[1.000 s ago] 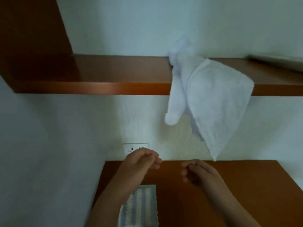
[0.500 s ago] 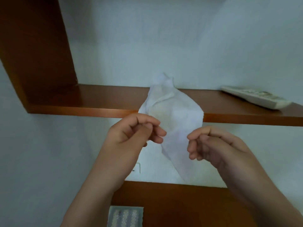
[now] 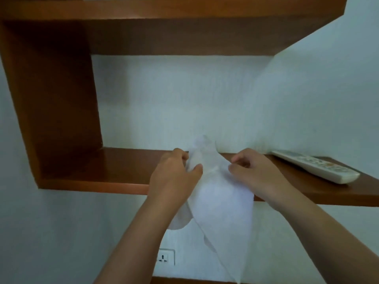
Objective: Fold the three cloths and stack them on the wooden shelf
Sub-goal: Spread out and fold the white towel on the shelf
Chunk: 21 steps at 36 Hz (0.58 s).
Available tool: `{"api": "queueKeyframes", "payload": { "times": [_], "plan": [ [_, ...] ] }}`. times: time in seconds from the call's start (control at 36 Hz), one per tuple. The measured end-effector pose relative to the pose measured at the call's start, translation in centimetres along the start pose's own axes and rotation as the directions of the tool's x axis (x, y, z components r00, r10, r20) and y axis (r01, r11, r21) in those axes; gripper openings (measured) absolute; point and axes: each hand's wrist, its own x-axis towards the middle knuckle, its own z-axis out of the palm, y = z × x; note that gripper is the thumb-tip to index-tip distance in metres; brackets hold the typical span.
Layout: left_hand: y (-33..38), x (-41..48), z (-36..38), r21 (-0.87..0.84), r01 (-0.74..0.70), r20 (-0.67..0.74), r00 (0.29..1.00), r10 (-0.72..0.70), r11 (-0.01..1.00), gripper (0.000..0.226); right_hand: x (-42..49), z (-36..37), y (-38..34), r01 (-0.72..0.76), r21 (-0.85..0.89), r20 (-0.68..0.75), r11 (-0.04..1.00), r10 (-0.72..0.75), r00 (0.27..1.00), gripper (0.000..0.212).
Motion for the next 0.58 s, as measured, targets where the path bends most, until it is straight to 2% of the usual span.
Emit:
{"api": "queueKeyframes", "payload": {
  "times": [0.08,0.17,0.25,0.36,0.47,0.58],
  "plan": [
    [-0.2,1.0,0.2,0.019,0.031,0.111,0.993,-0.033,0.999,0.045,1.3,0.7,-0.5,-0.065,-0.125,0.043,0.99,0.071,0.997,0.025],
    [0.0,1.4,0.2,-0.051,0.029,0.212,0.977,-0.018,0.998,0.06,1.9,1.8,-0.7,-0.069,-0.184,0.059,0.981,0.081,0.995,0.036],
    [0.0,1.4,0.4,-0.046,-0.023,0.267,0.963,0.035,0.999,0.066,2.1,2.7,-0.5,-0.034,-0.153,0.04,0.988,0.041,0.998,0.027],
    [-0.9,1.0,0.3,-0.052,-0.139,0.223,0.964,0.147,0.989,0.051,1.6,2.5,-0.4,0.058,-0.077,0.05,0.995,-0.054,0.997,0.007],
    [-1.7,0.7,0.1,-0.182,-0.236,0.126,0.957,0.261,0.955,0.026,0.9,2.1,-0.6,0.106,0.104,0.037,0.989,-0.11,0.993,0.005],
    [-1.2,0.1,0.3,-0.351,-0.254,0.048,0.956,0.288,0.901,0.015,0.2,1.9,-0.8,0.107,0.262,-0.026,0.959,-0.104,0.994,0.008]
  ]
}}
